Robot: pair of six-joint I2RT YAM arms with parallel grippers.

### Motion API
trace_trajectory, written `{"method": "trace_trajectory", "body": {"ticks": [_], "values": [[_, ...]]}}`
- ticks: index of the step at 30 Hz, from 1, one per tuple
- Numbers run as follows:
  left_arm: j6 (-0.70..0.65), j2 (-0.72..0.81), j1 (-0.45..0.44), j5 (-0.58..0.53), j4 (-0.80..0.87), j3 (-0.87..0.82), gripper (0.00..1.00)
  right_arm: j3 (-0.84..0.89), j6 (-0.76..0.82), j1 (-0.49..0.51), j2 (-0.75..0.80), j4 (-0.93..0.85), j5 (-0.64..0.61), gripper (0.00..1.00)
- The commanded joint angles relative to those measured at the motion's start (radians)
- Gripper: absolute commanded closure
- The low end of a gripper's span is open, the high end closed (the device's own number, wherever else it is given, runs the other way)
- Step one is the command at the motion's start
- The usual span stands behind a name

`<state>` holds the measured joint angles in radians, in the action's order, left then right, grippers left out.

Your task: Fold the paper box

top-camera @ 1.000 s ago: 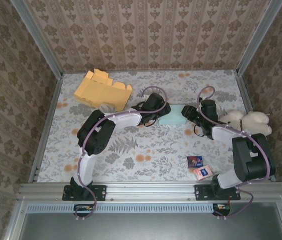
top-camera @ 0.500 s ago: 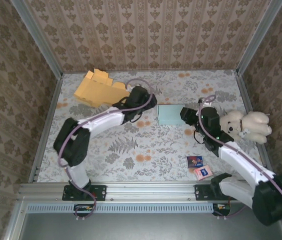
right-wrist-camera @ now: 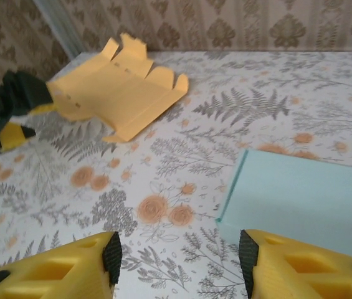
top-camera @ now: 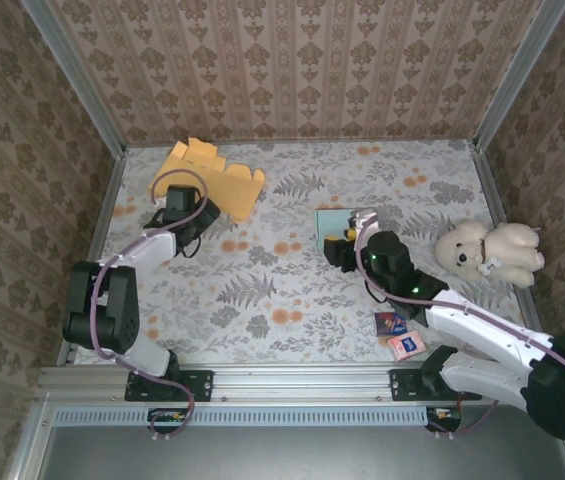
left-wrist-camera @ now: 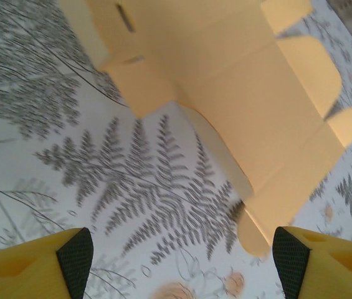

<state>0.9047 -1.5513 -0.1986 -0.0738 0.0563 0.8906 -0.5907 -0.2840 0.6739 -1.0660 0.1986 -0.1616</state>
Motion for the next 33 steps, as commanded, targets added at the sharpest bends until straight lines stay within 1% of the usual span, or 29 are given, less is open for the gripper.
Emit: {"method": "trace_trajectory", "body": {"ticks": [1, 3, 4, 5, 6, 7, 12, 15, 17, 21, 23, 24, 27, 29, 30, 33], "values": [[0.015, -0.005, 0.057, 0.008, -0.048, 0.014, 0.22, -0.073, 0.097, 0.035, -0.056, 0.074, 0.009, 0.45], [0.014, -0.032, 0.088, 0.000, -0.066, 0.037, 0.22, -0.095, 0.129, 0.057, -0.104, 0.102, 0.032, 0.44], [0.016, -0.051, 0.101, -0.009, -0.068, 0.052, 0.22, -0.109, 0.144, 0.065, -0.130, 0.113, 0.045, 0.41], [0.016, -0.066, 0.110, -0.017, -0.070, 0.067, 0.22, -0.121, 0.155, 0.072, -0.150, 0.122, 0.054, 0.36], [0.017, -0.083, 0.122, -0.026, -0.065, 0.086, 0.22, -0.133, 0.169, 0.077, -0.175, 0.131, 0.069, 0.02], [0.019, -0.103, 0.134, -0.031, -0.058, 0.105, 0.22, -0.144, 0.179, 0.081, -0.201, 0.139, 0.080, 0.00], [0.049, -0.188, 0.193, -0.013, -0.077, 0.154, 0.23, -0.181, 0.217, 0.091, -0.290, 0.182, 0.117, 0.00], [0.050, -0.242, 0.205, 0.005, -0.087, 0.196, 0.24, -0.198, 0.242, 0.095, -0.318, 0.206, 0.140, 0.00], [0.051, -0.270, 0.208, 0.006, -0.089, 0.220, 0.24, -0.209, 0.252, 0.097, -0.363, 0.216, 0.150, 0.00], [0.048, -0.310, 0.208, -0.004, -0.078, 0.259, 0.28, -0.230, 0.272, 0.100, -0.401, 0.228, 0.171, 0.00], [0.044, -0.315, 0.209, -0.012, -0.073, 0.262, 0.36, -0.237, 0.274, 0.101, -0.411, 0.232, 0.170, 0.00], [0.045, -0.313, 0.209, -0.018, -0.075, 0.256, 0.42, -0.241, 0.275, 0.104, -0.414, 0.233, 0.167, 0.00], [0.032, -0.304, 0.210, -0.015, -0.092, 0.243, 0.69, -0.250, 0.276, 0.104, -0.414, 0.229, 0.162, 0.00], [0.026, -0.292, 0.215, -0.004, -0.107, 0.230, 0.94, -0.255, 0.276, 0.106, -0.406, 0.222, 0.162, 0.00], [0.023, -0.279, 0.220, 0.006, -0.122, 0.220, 1.00, -0.256, 0.278, 0.109, -0.395, 0.216, 0.162, 0.00], [0.012, -0.214, 0.220, 0.019, -0.160, 0.177, 1.00, -0.254, 0.275, 0.114, -0.355, 0.199, 0.158, 0.00]]}}
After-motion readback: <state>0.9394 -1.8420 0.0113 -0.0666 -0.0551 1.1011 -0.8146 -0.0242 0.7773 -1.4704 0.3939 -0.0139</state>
